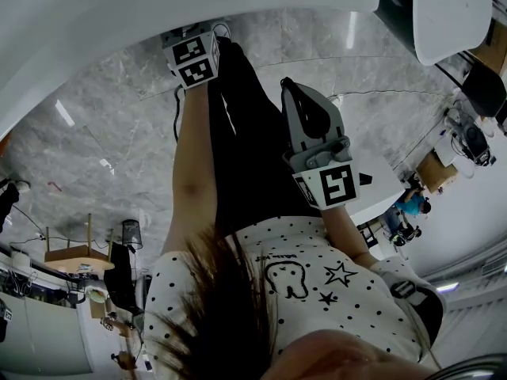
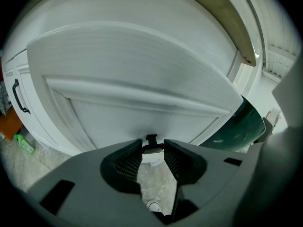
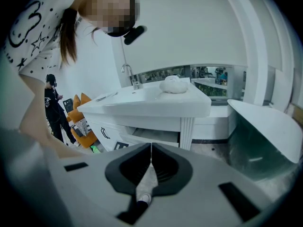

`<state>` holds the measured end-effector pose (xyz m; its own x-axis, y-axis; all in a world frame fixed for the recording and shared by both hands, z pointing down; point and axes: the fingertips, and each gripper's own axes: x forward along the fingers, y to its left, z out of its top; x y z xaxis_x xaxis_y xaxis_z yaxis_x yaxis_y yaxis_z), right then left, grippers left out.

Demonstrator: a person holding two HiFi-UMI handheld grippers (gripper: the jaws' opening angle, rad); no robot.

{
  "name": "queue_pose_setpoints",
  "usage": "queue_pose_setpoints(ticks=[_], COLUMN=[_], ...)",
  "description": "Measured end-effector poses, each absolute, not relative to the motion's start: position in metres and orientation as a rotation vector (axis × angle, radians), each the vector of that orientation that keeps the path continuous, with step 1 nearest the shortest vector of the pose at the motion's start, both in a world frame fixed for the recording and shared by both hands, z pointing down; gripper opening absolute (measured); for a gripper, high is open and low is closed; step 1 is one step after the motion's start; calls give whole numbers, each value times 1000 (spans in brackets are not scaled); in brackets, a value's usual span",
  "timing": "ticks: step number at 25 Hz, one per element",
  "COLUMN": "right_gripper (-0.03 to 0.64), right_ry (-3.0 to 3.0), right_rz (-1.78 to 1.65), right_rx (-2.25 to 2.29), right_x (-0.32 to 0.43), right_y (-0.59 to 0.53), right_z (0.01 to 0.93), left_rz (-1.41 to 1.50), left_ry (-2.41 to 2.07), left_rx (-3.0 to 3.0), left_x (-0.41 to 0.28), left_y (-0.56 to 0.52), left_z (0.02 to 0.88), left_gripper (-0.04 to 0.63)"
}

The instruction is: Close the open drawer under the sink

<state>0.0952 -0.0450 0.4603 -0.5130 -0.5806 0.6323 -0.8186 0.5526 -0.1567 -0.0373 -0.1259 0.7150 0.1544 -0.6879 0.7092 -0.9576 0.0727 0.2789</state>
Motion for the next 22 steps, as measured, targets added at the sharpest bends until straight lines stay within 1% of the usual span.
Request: queue_pose_setpoints(ticks=[22], right_gripper=[15], right_ry=[-2256], right_rz=[612], right_rx=[1128], right_x=[94], right_y=[-50], right_z=[462], left_rz=[429], left_ry=[-1628], left_rx=[1669], left_x=[-44], left_y=[-135], left_z=[711], left_gripper=[146])
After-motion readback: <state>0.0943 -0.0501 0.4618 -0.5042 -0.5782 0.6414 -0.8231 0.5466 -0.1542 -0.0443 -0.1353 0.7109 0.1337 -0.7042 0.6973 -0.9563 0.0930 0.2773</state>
